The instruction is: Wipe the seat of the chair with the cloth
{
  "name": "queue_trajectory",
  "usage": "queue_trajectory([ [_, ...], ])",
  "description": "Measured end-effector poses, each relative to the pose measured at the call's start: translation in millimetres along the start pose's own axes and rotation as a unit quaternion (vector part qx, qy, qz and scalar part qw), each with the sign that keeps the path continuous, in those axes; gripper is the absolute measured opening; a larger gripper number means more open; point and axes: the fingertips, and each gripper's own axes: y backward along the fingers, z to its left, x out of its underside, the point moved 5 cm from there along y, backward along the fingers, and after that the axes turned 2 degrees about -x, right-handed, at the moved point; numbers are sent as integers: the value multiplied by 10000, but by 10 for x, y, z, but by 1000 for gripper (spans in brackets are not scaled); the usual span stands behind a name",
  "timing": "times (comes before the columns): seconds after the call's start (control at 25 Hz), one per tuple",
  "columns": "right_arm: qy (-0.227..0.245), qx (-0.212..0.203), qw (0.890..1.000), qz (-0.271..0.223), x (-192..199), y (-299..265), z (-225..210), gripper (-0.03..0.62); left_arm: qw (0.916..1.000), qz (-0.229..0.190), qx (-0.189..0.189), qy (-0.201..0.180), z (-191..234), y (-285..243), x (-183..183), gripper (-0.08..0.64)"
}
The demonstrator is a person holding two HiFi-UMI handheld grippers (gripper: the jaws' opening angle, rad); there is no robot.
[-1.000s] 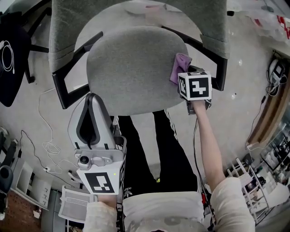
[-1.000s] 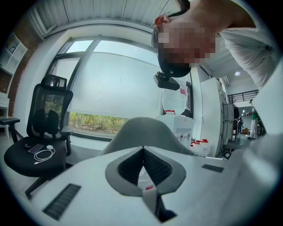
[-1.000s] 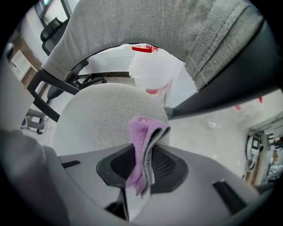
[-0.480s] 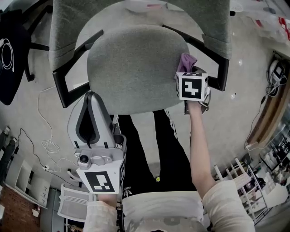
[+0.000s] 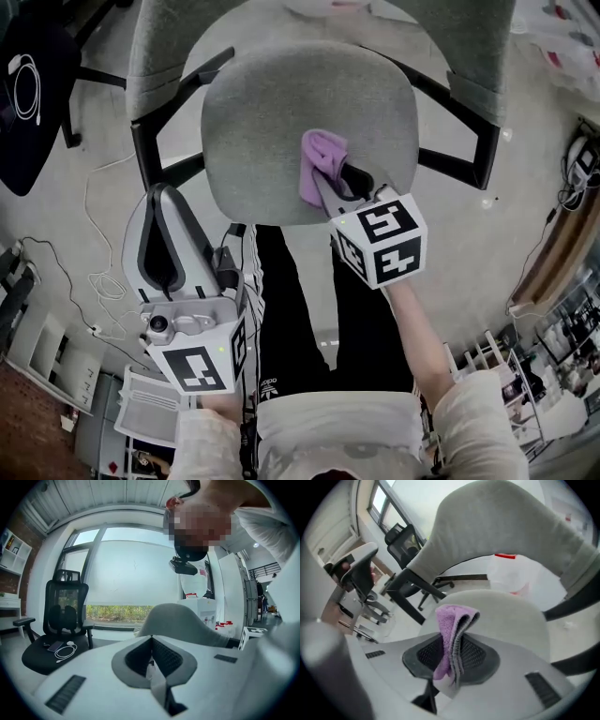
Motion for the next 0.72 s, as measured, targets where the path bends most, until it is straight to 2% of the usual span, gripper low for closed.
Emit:
queue_trajectory([
  [0.08, -83, -666, 9976, 164, 67, -253, 365, 92, 9999, -5, -118, 41, 64, 23, -11, 12],
  [0.16, -325, -1269, 9907, 359, 153, -531, 689, 92, 9997, -34, -224, 82, 120, 36, -27, 12],
  [0.28, -776, -1810, 9784, 622, 275, -900, 1049, 92, 9995, -39, -281, 108, 191, 31, -16, 12],
  [0.52, -1035, -1843, 9746, 740, 380, -1200, 1339, 92, 9995, 50, -279, 118, 268, 49, 62, 12],
  [0.72, -766, -1630, 9798, 864, 493, -1400, 1400, 92, 9994, 107, -296, 135, 290, 50, 105, 12],
])
